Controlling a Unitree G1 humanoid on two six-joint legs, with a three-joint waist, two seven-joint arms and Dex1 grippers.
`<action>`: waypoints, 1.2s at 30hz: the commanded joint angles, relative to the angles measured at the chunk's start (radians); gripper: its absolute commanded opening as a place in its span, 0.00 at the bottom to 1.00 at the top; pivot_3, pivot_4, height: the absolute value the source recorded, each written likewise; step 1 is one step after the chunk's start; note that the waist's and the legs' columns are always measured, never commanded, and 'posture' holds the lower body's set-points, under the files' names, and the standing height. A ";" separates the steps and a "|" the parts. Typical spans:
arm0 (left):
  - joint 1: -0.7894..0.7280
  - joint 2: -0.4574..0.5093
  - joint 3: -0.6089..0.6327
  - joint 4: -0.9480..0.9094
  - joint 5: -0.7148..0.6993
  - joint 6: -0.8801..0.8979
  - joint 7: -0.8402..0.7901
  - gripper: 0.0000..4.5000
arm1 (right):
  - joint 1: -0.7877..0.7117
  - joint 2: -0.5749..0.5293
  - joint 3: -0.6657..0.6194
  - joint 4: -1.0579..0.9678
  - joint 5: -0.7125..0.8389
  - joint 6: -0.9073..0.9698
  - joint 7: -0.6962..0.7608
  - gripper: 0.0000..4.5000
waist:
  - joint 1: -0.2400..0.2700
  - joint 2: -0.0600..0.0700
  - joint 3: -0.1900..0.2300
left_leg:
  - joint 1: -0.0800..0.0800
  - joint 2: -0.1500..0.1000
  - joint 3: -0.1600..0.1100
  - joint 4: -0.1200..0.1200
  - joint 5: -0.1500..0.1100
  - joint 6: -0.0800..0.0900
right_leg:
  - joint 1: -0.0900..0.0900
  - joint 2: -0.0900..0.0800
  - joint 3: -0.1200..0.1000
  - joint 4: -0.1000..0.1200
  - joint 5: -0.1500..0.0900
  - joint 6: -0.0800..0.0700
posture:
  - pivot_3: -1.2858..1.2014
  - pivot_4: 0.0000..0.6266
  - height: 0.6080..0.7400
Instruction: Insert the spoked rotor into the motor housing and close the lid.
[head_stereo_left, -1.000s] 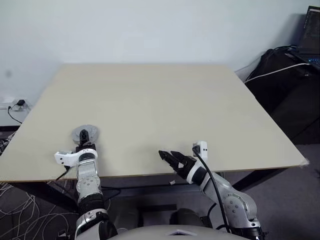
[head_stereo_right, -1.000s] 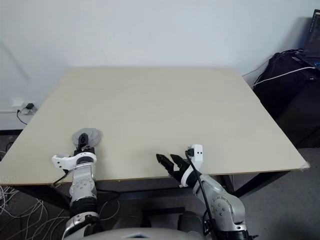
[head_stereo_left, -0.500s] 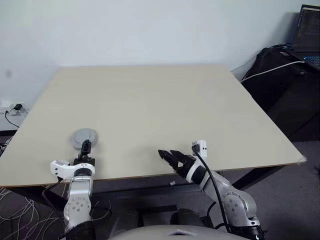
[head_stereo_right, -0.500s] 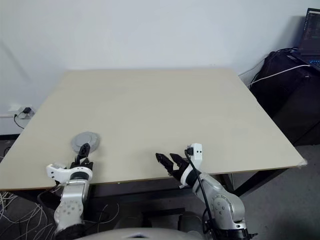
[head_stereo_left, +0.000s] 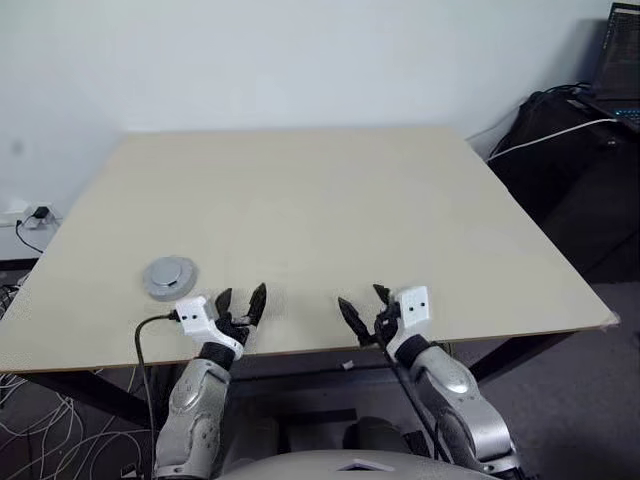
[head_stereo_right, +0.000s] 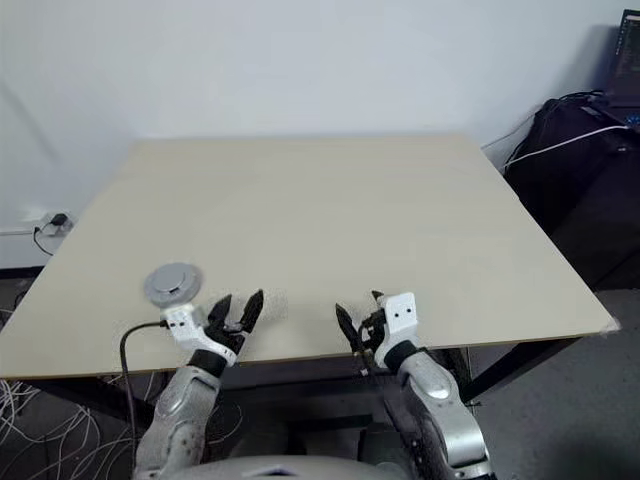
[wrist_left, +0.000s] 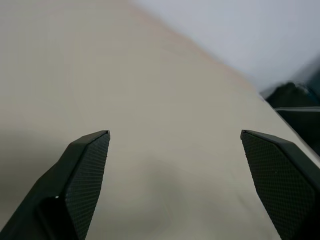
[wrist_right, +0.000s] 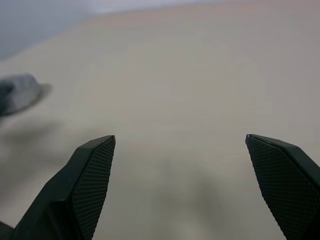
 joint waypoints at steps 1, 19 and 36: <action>-0.024 0.026 -0.030 0.087 0.190 -0.227 0.004 0.99 | 0.018 0.011 -0.009 0.013 -0.062 -0.129 -0.015 1.00 | 0.002 0.000 0.000 | 0.000 0.000 0.000 -0.001 0.000 -0.001 | -0.001 0.001 0.000 0.000 -0.001 -0.001 | 0.52 0.00 1.00; -0.007 0.083 -0.077 0.167 0.286 -0.381 -0.050 0.99 | 0.099 0.036 -0.016 0.025 -0.131 -0.234 -0.016 1.00 | 0.006 -0.003 0.000 | 0.001 0.002 0.000 -0.002 0.001 -0.001 | -0.001 0.001 -0.001 0.002 -0.003 0.000 | 0.52 0.00 1.00; -0.002 0.070 -0.083 0.150 0.272 -0.340 -0.076 0.99 | 0.107 0.046 -0.022 0.024 -0.136 -0.214 -0.031 1.00 | 0.006 -0.003 -0.001 | 0.004 0.002 0.000 0.000 0.001 -0.001 | 0.003 0.002 -0.002 0.002 -0.003 0.000 | 0.52 0.00 1.00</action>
